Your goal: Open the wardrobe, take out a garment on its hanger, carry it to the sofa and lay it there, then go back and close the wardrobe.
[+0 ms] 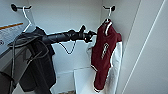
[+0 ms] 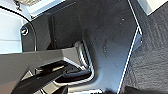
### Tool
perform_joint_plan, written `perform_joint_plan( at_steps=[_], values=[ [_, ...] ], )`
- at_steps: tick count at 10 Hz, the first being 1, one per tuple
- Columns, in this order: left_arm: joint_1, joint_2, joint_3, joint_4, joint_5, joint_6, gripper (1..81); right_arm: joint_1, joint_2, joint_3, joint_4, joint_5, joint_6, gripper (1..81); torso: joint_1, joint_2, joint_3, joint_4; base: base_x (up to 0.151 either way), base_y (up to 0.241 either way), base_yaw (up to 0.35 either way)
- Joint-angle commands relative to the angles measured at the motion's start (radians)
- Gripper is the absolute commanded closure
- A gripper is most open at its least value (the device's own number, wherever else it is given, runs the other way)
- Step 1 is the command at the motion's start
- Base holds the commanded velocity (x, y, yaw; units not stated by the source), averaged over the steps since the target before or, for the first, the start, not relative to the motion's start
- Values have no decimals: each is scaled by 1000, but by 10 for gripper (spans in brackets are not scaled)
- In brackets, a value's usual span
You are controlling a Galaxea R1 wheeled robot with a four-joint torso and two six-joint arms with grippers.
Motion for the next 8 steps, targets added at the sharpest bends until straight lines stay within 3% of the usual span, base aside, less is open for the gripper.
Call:
perform_joint_plan(
  at_steps=[1,4,8],
  values=[
    [-252,29,-52,-20,-85,-78,10,34,2,4,2,-54,5,10,0,0,0,0,0,0,0],
    [-299,45,-78,-83,-113,-80,10,34,5,4,2,-54,6,10,0,0,0,0,0,0,0],
    [-312,79,-107,-63,-171,-78,10,27,3,4,2,-51,8,10,0,0,0,0,0,0,0]
  ],
)
